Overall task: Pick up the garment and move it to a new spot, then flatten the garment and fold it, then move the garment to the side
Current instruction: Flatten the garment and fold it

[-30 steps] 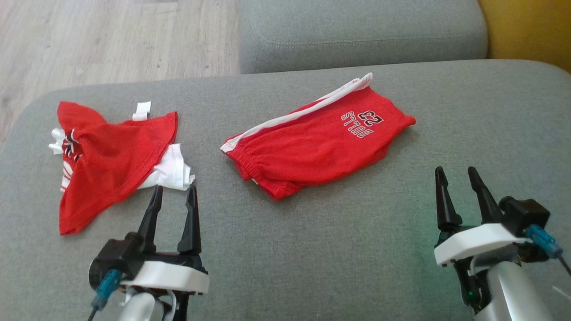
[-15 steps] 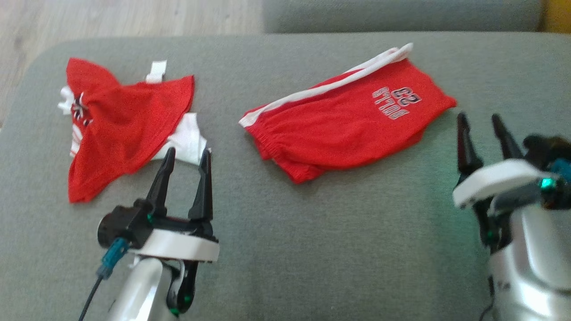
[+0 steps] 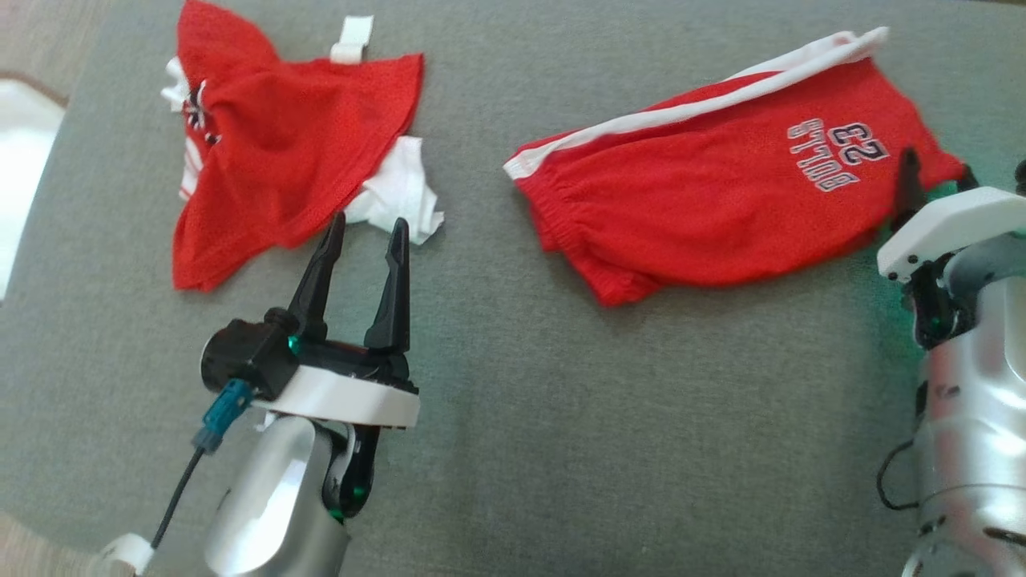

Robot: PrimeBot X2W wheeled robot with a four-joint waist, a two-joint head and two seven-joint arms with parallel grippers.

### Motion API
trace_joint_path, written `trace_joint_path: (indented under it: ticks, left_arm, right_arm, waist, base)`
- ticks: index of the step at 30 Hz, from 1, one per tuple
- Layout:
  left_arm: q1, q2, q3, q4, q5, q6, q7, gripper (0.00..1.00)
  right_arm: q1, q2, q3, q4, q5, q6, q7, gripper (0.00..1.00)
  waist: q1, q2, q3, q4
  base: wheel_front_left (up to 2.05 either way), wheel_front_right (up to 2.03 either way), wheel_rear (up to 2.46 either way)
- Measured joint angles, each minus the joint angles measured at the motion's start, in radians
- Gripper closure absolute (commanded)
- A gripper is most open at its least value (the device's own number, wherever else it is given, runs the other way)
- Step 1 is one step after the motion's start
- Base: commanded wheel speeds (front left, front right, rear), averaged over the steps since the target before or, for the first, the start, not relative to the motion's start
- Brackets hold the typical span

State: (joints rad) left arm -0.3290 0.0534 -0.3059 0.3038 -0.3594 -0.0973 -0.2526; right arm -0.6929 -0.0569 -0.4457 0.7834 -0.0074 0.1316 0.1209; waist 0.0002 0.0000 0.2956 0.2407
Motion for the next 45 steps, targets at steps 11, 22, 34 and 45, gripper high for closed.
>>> trace_joint_path:
  ticks: [11, 22, 34, 45]
  left_arm:
    - [-0.02, -0.009, 0.001, 0.007, 0.0, -0.006, 0.0, 0.0]
    - [-0.02, -0.012, 0.008, 0.016, 0.004, -0.008, -0.001, 0.0]
    - [0.014, -0.012, 0.029, 0.011, 0.024, -0.009, -0.001, 0.0]
    - [0.088, -0.011, 0.03, 0.0, 0.037, -0.01, -0.001, 0.0]
  right_arm:
    - [-0.118, -0.017, -0.09, 0.154, -0.111, 0.0, 0.011, 0.0]
    - [-0.135, -0.021, -0.032, 0.225, -0.133, 0.0, -0.06, 1.0]
    - [-0.012, -0.052, 0.015, 0.147, -0.004, 0.0, -0.145, 1.0]
    - [0.218, -0.023, -0.122, -0.033, 0.041, 0.0, -0.157, 1.0]
  waist:
    - [-0.0002, 0.0, 0.045, 0.037]
    - [-0.0002, 0.0, 0.028, -0.001]
    - [-0.0003, 0.0, -0.057, -0.091]
    - [-0.0005, 0.0, -0.15, -0.151]
  base:
    - [0.0, 0.0, 0.0]
    - [0.0, 0.0, 0.0]
    - [0.0, 0.0, 0.0]
    - [0.0, 0.0, 0.0]
